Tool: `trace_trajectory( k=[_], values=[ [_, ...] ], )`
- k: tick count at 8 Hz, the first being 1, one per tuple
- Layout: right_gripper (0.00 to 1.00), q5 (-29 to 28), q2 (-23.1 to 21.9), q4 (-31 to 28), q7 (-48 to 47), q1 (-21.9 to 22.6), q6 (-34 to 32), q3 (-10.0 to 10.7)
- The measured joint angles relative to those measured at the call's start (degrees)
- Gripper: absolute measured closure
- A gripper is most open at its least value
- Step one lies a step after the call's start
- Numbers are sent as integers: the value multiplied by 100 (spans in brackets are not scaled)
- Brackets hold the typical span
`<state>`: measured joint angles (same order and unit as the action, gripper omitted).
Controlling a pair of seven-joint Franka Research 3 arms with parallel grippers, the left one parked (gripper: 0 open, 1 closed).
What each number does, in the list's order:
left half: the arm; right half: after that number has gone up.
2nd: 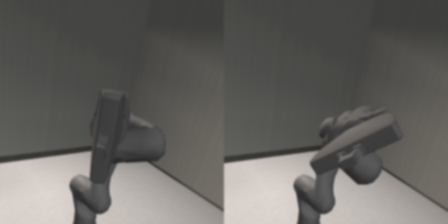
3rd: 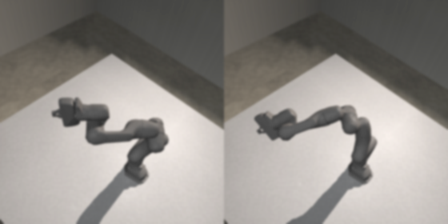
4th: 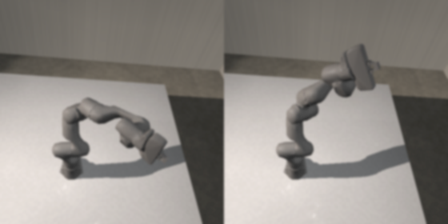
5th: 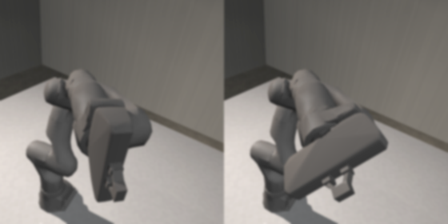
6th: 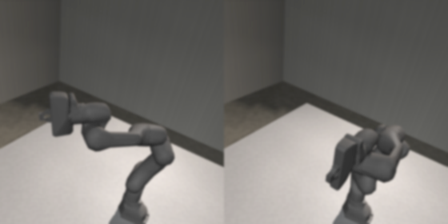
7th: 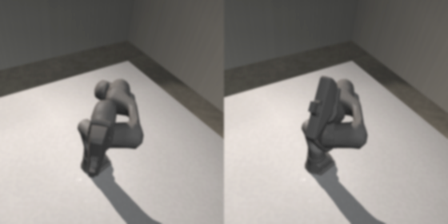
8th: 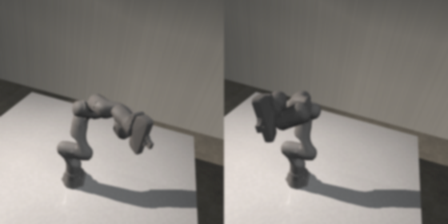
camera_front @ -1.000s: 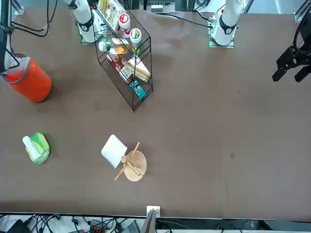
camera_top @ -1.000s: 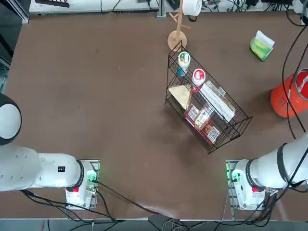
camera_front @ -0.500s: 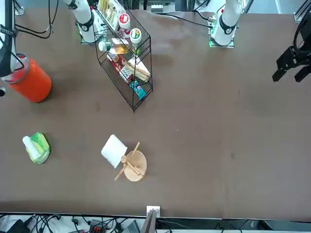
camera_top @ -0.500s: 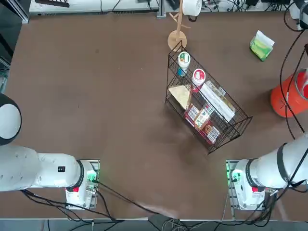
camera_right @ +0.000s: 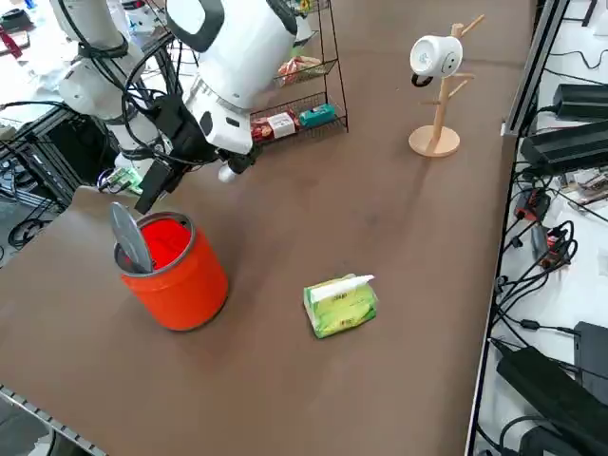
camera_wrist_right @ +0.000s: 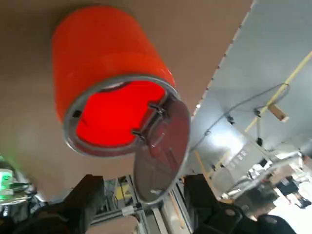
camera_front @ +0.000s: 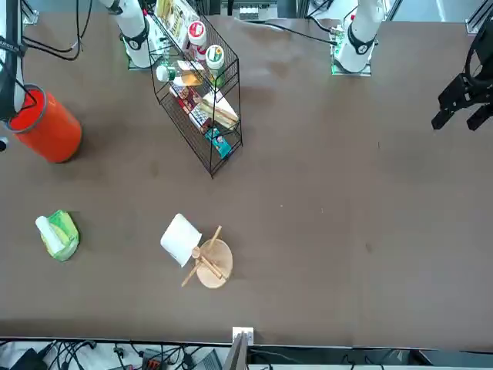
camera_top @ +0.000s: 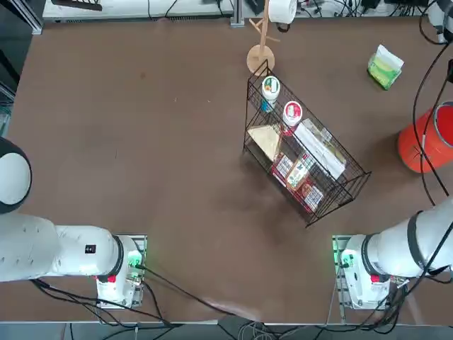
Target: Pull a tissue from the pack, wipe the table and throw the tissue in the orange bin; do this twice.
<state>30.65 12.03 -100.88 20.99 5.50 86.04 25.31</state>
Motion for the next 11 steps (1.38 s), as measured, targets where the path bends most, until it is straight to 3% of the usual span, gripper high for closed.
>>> trace_trajectory(
  k=[2, 5, 11],
  values=[
    [0, -676, -51, 290, 11, 12, 185, -23],
    [0, -1277, 51, 412, 525, 68, 1299, -143],
    [0, -2229, 1207, 405, 2932, 58, 4242, -154]
  ],
)
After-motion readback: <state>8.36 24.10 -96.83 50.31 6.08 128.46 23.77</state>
